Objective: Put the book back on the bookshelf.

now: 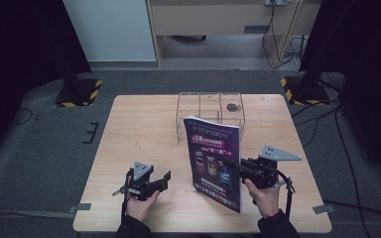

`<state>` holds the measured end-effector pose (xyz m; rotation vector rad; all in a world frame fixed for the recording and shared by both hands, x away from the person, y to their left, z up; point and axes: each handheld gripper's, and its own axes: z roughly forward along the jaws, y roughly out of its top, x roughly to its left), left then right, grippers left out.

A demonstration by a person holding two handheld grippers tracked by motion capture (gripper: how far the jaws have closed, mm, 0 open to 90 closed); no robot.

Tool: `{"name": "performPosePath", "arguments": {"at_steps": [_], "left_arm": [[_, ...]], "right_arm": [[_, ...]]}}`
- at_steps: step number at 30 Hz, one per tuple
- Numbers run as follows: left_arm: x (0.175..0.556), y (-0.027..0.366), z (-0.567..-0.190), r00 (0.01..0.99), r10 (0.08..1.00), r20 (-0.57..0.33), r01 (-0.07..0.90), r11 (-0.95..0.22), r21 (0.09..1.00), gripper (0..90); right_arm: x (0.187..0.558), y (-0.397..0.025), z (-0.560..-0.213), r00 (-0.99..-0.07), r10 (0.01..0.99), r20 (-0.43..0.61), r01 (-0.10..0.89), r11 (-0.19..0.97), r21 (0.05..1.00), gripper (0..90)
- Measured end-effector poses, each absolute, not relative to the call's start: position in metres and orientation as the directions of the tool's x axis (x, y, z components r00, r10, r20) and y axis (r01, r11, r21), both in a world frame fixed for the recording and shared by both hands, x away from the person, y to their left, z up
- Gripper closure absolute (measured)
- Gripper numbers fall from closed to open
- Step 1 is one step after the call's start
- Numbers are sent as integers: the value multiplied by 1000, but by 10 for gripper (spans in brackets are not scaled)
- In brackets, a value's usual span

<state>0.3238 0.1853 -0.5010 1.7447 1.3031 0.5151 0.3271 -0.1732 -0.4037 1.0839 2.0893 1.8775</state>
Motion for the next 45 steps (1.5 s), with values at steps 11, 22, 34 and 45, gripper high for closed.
{"name": "performPosePath", "arguments": {"at_steps": [11,22,34,45], "left_arm": [[334,191,-516,319,943,-100,605,-121,787,237],[341,190,-525,302,953,-35,622,-169,765,219],[345,189,-532,297,955,9,642,-207,739,197],[347,191,-535,285,959,7,657,-201,726,175]], "right_arm": [[337,-182,-377,-706,635,314,346,-77,935,830],[348,-188,-357,-677,681,279,297,-95,950,829],[359,-191,-340,-645,714,272,250,-139,958,829],[371,-196,-323,-621,737,267,211,-170,962,829]]}}
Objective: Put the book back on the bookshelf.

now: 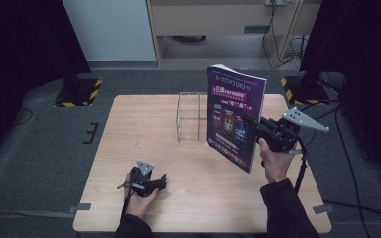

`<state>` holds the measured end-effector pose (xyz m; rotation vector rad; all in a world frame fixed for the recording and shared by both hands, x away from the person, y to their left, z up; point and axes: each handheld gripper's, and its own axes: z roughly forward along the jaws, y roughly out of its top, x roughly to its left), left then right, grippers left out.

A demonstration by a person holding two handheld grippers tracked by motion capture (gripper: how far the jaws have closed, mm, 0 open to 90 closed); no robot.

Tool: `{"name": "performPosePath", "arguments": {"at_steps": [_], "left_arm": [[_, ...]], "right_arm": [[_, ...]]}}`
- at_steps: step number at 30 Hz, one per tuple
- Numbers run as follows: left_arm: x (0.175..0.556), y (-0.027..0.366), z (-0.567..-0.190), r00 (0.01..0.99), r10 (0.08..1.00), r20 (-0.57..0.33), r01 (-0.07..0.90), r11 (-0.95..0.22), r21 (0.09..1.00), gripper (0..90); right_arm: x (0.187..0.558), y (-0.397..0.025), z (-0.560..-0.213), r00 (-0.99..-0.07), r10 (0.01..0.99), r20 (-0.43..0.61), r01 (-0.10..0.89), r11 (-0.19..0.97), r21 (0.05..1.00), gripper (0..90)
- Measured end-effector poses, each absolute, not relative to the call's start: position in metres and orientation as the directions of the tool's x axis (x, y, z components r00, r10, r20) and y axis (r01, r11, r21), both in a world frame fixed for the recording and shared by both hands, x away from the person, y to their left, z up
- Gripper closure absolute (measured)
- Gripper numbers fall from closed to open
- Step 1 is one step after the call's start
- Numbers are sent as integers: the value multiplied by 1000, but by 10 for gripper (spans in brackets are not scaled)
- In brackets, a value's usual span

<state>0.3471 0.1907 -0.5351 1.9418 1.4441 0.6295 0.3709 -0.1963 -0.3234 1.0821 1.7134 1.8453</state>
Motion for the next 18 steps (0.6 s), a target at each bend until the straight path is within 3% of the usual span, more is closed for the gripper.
{"name": "performPosePath", "arguments": {"at_steps": [18], "left_arm": [[348,191,-535,282,960,7,662,-199,723,140]], "right_arm": [[393,-207,-306,-551,796,248,173,-182,968,829]]}}
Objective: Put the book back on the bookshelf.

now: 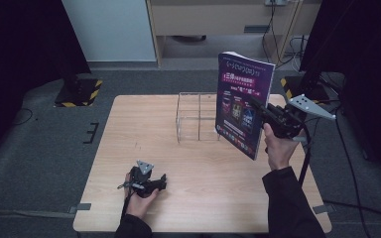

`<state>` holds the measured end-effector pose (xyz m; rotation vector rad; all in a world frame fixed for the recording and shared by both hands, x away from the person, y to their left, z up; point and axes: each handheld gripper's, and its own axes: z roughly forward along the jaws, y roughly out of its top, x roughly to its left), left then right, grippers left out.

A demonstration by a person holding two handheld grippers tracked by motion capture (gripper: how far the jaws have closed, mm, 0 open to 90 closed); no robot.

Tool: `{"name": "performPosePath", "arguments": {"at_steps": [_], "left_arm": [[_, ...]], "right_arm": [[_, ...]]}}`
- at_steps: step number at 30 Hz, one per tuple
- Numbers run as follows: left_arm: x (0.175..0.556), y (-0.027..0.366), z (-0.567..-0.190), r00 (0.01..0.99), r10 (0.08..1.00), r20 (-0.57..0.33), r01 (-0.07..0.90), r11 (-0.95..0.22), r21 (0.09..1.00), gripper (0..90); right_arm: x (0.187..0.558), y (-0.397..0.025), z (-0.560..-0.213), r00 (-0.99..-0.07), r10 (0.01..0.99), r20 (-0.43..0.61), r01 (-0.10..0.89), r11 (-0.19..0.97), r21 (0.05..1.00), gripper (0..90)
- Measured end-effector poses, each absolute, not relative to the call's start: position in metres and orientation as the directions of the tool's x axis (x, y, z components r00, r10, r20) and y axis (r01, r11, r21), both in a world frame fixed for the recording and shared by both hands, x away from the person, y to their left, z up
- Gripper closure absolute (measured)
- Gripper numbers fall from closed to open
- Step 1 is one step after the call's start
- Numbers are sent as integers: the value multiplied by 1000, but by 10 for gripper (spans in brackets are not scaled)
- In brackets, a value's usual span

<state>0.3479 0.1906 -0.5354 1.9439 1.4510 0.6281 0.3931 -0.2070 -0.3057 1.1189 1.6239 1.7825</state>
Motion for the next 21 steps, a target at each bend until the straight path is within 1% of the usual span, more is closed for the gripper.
{"name": "performPosePath", "arguments": {"at_steps": [21], "left_arm": [[348,190,-535,283,959,7,662,-200,722,137]], "right_arm": [[423,-223,-298,-474,848,237,148,-189,971,830]]}}
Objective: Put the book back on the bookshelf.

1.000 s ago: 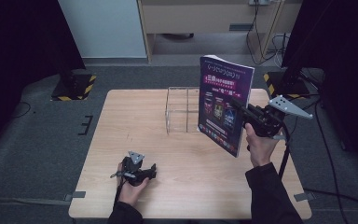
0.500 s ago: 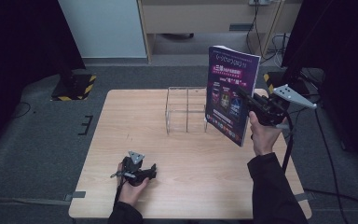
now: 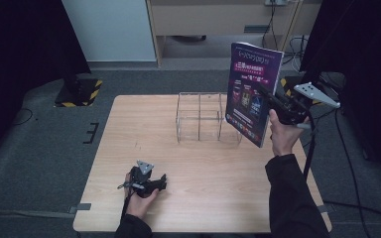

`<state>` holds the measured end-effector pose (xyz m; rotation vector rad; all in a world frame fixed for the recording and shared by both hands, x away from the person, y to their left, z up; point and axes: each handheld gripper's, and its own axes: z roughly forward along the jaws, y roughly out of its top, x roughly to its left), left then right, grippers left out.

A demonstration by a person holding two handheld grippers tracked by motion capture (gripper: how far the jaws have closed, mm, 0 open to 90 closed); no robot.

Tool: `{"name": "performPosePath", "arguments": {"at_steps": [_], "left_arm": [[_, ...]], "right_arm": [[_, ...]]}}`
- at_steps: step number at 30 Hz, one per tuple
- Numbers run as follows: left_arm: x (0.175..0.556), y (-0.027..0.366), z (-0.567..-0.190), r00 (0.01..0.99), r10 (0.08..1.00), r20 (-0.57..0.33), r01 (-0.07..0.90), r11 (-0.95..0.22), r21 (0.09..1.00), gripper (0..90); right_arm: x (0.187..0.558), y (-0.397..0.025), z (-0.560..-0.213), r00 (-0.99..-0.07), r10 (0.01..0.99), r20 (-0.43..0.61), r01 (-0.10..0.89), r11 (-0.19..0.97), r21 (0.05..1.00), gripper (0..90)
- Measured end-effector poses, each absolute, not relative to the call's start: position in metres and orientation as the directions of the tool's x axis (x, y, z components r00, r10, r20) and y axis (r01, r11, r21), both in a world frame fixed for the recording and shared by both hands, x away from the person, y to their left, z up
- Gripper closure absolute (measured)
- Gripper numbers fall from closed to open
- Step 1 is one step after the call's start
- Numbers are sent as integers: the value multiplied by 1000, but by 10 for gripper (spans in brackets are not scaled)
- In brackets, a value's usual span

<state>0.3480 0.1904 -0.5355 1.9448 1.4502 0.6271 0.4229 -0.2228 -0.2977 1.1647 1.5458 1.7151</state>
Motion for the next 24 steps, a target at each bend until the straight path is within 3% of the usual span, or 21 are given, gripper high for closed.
{"name": "performPosePath", "arguments": {"at_steps": [24], "left_arm": [[348,190,-535,284,959,8,662,-201,722,133]], "right_arm": [[464,-216,-316,-421,878,227,171,-169,971,829]]}}
